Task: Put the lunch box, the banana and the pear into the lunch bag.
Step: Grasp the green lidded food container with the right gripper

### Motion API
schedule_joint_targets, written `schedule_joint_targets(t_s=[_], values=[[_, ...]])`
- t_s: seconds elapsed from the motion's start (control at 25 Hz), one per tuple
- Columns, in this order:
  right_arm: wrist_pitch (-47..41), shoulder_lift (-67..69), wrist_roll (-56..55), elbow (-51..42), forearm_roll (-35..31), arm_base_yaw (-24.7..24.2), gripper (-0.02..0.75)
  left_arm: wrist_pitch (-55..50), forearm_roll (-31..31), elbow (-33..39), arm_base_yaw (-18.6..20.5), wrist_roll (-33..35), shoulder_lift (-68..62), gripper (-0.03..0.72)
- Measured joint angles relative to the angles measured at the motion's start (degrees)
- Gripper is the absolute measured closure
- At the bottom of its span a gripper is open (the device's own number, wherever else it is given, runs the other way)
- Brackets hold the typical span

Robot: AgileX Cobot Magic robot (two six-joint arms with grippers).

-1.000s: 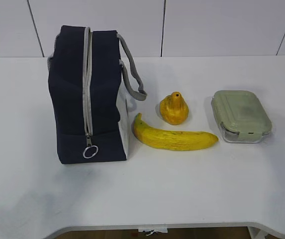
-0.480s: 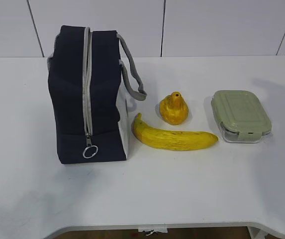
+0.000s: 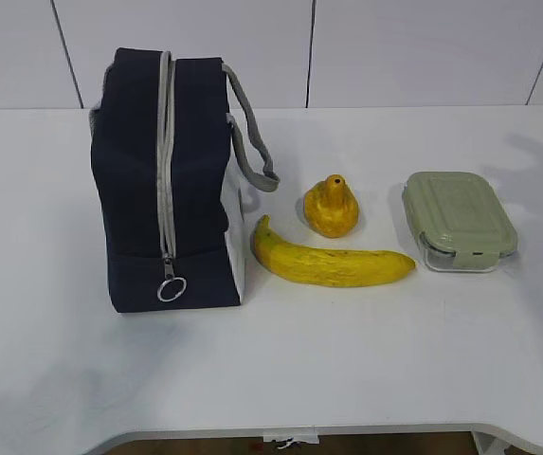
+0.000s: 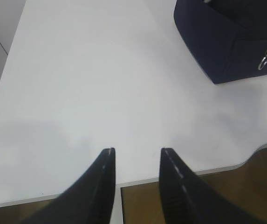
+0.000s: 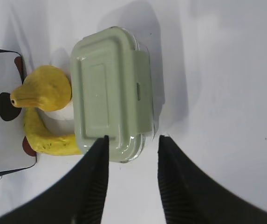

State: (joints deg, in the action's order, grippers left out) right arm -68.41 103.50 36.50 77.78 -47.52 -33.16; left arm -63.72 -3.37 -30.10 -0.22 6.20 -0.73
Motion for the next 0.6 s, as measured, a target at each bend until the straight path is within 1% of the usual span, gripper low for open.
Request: schedule_joint_targets(t_s=[0.24,0.44,0.48,0.6], values=[[-0.09,1.45,0.22,1.05,-0.22,0.0,0.466,0.0,0.0,0.0,0.0,0.0,0.0,0.444],[-0.12,1.45,0.34,1.42,2.8,0.0,0.458,0.0,0.0,0.0,0.0,0.0,0.0,0.444],[-0.23,1.45,0.21,1.42,3.65,0.0,0.437,0.0,0.0,0.0,0.0,0.0,0.0,0.444],[-0.26,1.59,-0.09,1.42,5.16,0.0,0.311,0.0,0.0,0.0,0.0,0.0,0.0,0.444]])
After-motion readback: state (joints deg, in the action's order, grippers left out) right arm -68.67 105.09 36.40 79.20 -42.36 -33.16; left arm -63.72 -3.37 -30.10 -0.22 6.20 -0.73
